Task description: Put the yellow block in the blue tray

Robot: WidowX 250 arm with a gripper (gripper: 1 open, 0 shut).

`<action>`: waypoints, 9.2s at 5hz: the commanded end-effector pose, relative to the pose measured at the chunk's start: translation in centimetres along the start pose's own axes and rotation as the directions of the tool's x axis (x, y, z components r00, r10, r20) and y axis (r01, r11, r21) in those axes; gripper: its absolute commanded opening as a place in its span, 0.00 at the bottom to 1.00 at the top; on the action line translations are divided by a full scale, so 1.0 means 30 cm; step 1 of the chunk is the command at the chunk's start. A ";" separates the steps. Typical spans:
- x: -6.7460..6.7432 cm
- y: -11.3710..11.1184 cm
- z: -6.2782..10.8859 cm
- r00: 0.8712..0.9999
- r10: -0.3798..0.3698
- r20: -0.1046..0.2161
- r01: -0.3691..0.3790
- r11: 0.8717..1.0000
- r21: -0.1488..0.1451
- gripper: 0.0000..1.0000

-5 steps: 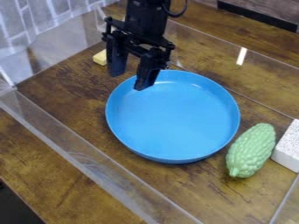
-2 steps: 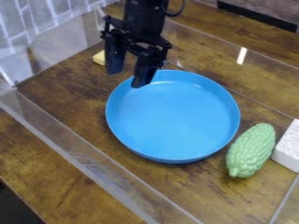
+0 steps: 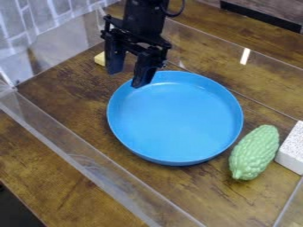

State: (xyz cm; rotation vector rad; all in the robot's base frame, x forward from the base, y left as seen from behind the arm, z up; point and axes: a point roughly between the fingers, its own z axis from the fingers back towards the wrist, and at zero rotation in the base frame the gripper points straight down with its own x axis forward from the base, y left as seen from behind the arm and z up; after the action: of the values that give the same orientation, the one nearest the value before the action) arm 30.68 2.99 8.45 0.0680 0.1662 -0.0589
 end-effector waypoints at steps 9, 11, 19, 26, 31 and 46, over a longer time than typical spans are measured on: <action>0.040 0.095 0.086 0.987 -0.018 0.160 0.019 1.000 0.001 1.00; 0.050 0.118 0.091 0.980 -0.048 0.194 0.049 0.999 0.001 1.00; 0.116 0.197 0.032 0.957 -0.169 0.237 0.165 0.986 0.039 1.00; 0.169 0.297 -0.040 0.928 -0.276 0.249 0.265 0.961 0.077 1.00; 0.192 0.302 -0.021 0.919 -0.293 0.264 0.282 0.956 0.077 0.00; 0.247 0.341 -0.014 0.888 -0.339 0.310 0.327 0.941 0.091 0.00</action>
State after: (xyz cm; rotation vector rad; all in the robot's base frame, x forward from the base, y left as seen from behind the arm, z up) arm 37.70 12.98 3.83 0.0131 -0.0735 -0.4011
